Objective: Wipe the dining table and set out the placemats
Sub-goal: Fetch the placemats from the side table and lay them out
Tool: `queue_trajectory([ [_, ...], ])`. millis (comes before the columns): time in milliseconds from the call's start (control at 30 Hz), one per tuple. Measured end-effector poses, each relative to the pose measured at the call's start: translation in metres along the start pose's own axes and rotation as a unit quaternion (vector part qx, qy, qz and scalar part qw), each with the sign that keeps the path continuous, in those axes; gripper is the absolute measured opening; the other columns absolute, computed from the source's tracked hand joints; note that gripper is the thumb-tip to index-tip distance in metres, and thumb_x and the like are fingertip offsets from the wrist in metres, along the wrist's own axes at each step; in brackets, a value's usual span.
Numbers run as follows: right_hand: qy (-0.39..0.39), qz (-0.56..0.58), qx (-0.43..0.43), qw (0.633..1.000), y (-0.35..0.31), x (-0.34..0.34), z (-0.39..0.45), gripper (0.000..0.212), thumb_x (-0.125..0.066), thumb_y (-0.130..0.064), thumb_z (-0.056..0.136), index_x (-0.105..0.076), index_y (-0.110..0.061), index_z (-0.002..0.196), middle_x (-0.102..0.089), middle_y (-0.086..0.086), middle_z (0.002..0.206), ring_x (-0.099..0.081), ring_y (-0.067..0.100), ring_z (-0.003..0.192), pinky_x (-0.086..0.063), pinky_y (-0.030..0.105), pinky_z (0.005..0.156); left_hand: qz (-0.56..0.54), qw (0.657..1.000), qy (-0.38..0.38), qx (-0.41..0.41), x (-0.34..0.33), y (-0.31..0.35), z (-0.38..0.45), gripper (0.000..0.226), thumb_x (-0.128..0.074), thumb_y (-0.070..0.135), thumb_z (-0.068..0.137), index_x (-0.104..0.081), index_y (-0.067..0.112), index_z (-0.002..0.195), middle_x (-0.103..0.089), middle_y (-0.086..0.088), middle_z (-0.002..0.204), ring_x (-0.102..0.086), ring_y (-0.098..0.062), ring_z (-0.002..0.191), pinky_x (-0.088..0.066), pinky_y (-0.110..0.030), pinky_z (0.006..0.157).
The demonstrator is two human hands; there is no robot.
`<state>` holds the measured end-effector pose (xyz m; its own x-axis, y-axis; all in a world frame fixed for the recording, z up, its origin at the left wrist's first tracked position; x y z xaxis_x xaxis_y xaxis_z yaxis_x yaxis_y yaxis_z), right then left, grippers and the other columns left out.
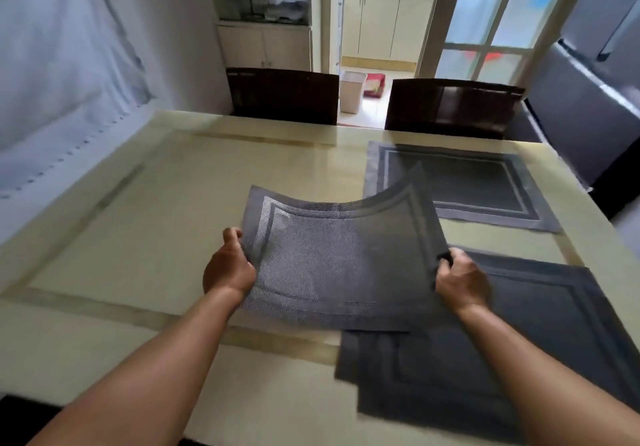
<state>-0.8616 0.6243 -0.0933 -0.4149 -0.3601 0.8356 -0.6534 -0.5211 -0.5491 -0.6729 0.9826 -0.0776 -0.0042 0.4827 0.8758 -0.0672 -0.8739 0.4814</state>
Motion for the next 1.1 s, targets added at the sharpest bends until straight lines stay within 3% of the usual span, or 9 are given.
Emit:
queue_trajectory([
  [200, -0.017, 0.070, -0.014, 0.997, -0.112, -0.084, -0.006, 0.021, -0.043, -0.018, 0.096, -0.061, -0.009, 0.100, -0.066, 0.020, 0.102, -0.055, 0.031, 0.082, -0.036, 0.031, 0.069, 0.050, 0.998, 0.018, -0.034, 0.050, -0.059, 0.083, 0.029, -0.046, 0.005, 0.083, -0.063, 0.019, 0.102, -0.063, -0.011, 0.111, -0.057, -0.032, 0.102, -0.044, -0.034, 0.082],
  [433, -0.056, 0.092, -0.057, 0.993, -0.200, -0.158, 0.001, 0.017, -0.045, -0.019, 0.096, -0.055, -0.007, 0.103, -0.063, 0.020, 0.110, -0.056, 0.034, 0.092, -0.037, 0.031, 0.075, 0.244, 0.967, -0.031, -0.072, 0.050, -0.098, 0.154, 0.056, -0.056, 0.019, 0.084, -0.034, 0.025, 0.136, -0.031, -0.003, 0.146, -0.029, -0.025, 0.132, -0.022, -0.041, 0.107],
  [500, -0.079, 0.045, -0.055, 0.994, -0.208, -0.170, -0.001, 0.038, -0.051, -0.023, 0.094, -0.045, -0.004, 0.125, -0.053, 0.020, 0.129, -0.051, 0.035, 0.115, -0.039, 0.034, 0.090, 0.274, 0.958, -0.056, -0.063, 0.043, -0.113, 0.157, 0.067, -0.056, 0.020, 0.086, -0.021, 0.029, 0.143, 0.000, -0.005, 0.157, -0.005, -0.029, 0.142, -0.009, -0.047, 0.113],
  [567, -0.075, -0.066, -0.031, 0.994, -0.212, -0.177, -0.003, 0.070, -0.056, -0.031, 0.090, -0.020, -0.007, 0.145, -0.027, 0.016, 0.150, -0.030, 0.033, 0.134, -0.026, 0.039, 0.108, 0.290, 0.951, -0.076, -0.076, 0.029, -0.124, 0.162, 0.069, -0.053, 0.026, 0.090, -0.013, 0.032, 0.146, 0.018, -0.003, 0.156, 0.012, -0.030, 0.143, -0.002, -0.050, 0.114],
  [633, -0.064, -0.162, 0.036, 0.984, -0.216, -0.180, -0.010, 0.086, -0.056, -0.032, 0.088, 0.001, -0.014, 0.150, -0.002, 0.010, 0.157, -0.010, 0.030, 0.141, -0.013, 0.041, 0.114, 0.272, 0.949, -0.122, -0.103, 0.010, -0.129, 0.153, 0.063, -0.048, 0.037, 0.092, -0.016, 0.034, 0.146, 0.014, -0.001, 0.157, 0.010, -0.027, 0.145, -0.003, -0.049, 0.115],
  [700, -0.086, -0.214, 0.113, 0.966, -0.224, -0.198, -0.017, 0.078, -0.051, -0.022, 0.089, -0.002, -0.022, 0.149, 0.005, 0.004, 0.157, 0.001, 0.027, 0.143, -0.004, 0.041, 0.114, 0.227, 0.949, -0.192, -0.109, -0.016, -0.136, 0.142, 0.059, -0.041, 0.045, 0.093, -0.016, 0.037, 0.146, 0.004, 0.000, 0.159, 0.002, -0.023, 0.145, -0.007, -0.048, 0.116],
  [833, -0.118, -0.313, 0.223, 0.915, -0.250, -0.236, -0.025, 0.047, -0.037, -0.018, 0.090, -0.034, -0.019, 0.137, -0.028, 0.004, 0.146, -0.015, 0.026, 0.138, -0.008, 0.043, 0.108, 0.187, 0.955, -0.211, -0.093, -0.043, -0.143, 0.145, 0.053, -0.027, 0.045, 0.097, -0.007, 0.040, 0.146, 0.006, 0.003, 0.158, 0.007, -0.020, 0.145, -0.008, -0.052, 0.114],
  [1000, -0.161, -0.341, 0.229, 0.897, -0.276, -0.261, -0.002, 0.056, -0.031, -0.034, 0.098, -0.021, -0.007, 0.145, -0.025, 0.011, 0.151, -0.014, 0.026, 0.141, 0.000, 0.046, 0.112, 0.173, 0.956, -0.229, -0.060, -0.052, -0.133, 0.188, 0.052, -0.021, 0.042, 0.099, 0.000, 0.039, 0.146, 0.015, 0.004, 0.158, 0.015, -0.019, 0.145, -0.005, -0.063, 0.110],
  [1100, -0.224, -0.289, 0.183, 0.913, -0.283, -0.276, 0.011, 0.063, -0.030, -0.044, 0.098, -0.009, -0.016, 0.150, -0.005, 0.014, 0.158, -0.008, 0.028, 0.145, -0.007, 0.047, 0.114, 0.178, 0.957, -0.226, -0.040, -0.058, -0.126, 0.215, 0.052, -0.017, 0.040, 0.099, 0.004, 0.038, 0.146, 0.018, 0.002, 0.157, 0.017, -0.021, 0.144, -0.004, -0.066, 0.109],
])
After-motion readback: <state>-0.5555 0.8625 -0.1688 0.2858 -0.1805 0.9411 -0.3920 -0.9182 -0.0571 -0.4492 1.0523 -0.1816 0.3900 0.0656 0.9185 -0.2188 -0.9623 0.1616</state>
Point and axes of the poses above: each hand's wrist, its own z-axis towards the middle knuckle, its own x-axis out of the back of the hand, y = z × x, the point moved 8 cm from there along z, towards the middle knuckle
